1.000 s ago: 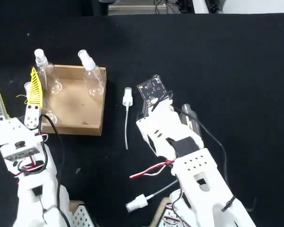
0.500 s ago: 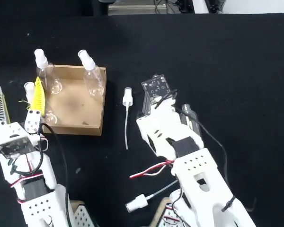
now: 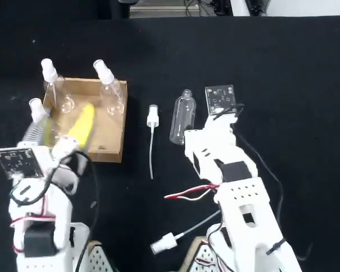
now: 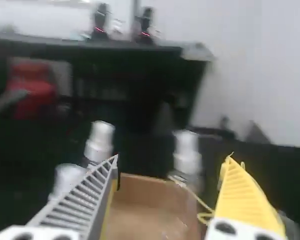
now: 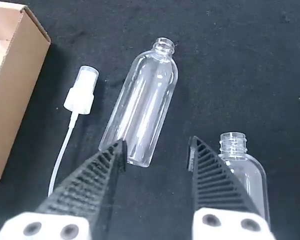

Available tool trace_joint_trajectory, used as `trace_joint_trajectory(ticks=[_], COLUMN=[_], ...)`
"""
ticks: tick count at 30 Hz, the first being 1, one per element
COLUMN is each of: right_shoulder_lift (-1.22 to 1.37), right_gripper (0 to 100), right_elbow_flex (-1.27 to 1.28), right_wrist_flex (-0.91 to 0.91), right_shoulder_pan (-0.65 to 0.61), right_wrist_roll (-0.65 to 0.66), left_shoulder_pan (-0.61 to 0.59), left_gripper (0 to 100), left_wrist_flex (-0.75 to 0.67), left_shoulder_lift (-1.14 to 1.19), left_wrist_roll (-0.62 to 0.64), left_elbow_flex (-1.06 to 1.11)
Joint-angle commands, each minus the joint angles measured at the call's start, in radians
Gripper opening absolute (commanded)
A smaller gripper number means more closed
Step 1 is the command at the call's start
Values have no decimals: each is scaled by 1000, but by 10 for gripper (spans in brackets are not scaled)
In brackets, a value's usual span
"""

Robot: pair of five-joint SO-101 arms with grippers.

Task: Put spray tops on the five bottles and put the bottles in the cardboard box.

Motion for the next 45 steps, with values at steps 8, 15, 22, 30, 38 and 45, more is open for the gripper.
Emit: trace_joint_trajectory(ticks=[8,15,22,30,38,45], right_shoulder_lift=[38,334,573,722,544,679], right_gripper=[178,177,179,179,178,178], right_elbow_flex=[-7,-108,-335,-469,-450,-390], right_wrist_flex=[-98,-262,-265,-258,-181,-434], right_shoulder_pan=[-147,-204,-207,-201,-218,-249], right_wrist_roll=[-157,-170,-273,-276,-281,-281], left_shoulder_pan=[122,139,168,193,186,186], left_gripper=[296,297,297,297,297,297], left_wrist_flex=[157,279,270,272,275,278], left_shoulder_lift=[14,14,14,14,14,14], left_wrist_roll=[138,-123,-130,-137,-138,-138], left_elbow_flex=[31,33,168,176,177,179])
